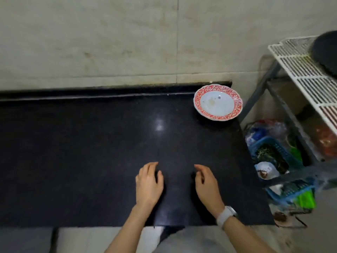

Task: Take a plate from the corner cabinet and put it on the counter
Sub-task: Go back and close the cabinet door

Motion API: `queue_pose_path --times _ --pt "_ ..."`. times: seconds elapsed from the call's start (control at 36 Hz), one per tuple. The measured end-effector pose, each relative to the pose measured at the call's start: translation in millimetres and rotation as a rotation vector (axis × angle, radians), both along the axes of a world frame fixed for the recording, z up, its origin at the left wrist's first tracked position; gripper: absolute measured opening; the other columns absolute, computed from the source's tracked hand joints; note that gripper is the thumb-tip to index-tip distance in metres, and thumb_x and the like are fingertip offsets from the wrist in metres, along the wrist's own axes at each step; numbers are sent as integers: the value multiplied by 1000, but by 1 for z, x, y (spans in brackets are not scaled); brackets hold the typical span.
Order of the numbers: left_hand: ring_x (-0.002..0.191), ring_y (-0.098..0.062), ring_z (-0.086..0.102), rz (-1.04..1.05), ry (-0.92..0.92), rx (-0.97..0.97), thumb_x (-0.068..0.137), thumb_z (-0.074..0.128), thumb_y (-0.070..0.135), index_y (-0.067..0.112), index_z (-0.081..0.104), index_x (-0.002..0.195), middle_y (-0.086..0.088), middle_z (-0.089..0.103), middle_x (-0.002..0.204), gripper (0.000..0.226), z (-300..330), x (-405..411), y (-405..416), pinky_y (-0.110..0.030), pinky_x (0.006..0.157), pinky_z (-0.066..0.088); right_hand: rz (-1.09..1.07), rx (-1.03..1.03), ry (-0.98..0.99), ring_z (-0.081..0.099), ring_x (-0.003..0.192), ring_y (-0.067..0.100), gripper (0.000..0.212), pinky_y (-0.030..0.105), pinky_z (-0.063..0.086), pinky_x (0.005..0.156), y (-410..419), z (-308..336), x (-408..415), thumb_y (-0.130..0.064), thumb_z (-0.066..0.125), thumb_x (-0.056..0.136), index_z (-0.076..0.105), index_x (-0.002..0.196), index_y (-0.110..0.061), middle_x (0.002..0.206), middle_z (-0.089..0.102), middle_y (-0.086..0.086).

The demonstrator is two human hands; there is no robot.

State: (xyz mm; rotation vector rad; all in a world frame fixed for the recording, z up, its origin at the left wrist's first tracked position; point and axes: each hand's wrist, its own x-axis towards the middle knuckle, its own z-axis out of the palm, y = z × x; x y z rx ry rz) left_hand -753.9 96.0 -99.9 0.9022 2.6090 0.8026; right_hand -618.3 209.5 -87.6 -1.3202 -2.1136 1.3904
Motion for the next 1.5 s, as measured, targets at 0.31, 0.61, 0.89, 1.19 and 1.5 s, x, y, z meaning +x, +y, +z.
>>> queue_pose_path --times 0.31,0.61,0.89,1.19,1.5 --pt "119 -27 51 487 -122 -23 84 39 31 10 53 123 -10 59 125 46 -1 88 -238 -42 103 42 490 -124 -1 57 109 24 26 35 44 97 -184 -18 15 -9 42 90 58 111 -11 115 63 10" --pt "123 -24 47 931 -138 47 91 46 21 12 50 127 -8 55 132 38 -5 89 -454 -37 105 37 922 -45 -79 61 103 25 24 32 44 93 -381 -22 -49 -11 45 88 61 106 -6 109 68 11" --pt "119 -31 48 1036 -116 -29 90 48 20 8 50 126 -13 56 127 38 1 18 -666 -43 101 38 1188 61 -138 58 108 26 29 36 45 97 -580 -37 -155 -9 40 88 58 111 -8 115 64 13" --pt "123 -36 43 1022 -226 -175 90 45 21 12 42 132 -17 47 136 43 -15 -53 -771 -49 101 39 1597 507 -229 38 123 33 49 47 39 101 -710 -54 -289 -9 36 86 33 135 -13 137 42 16" --pt "121 -35 44 1017 -233 -301 89 47 17 8 46 128 -17 49 133 40 -31 -107 -790 -45 100 37 1827 753 -255 -5 144 28 60 59 -3 114 -747 -98 -375 -8 36 88 17 140 -29 157 10 6"
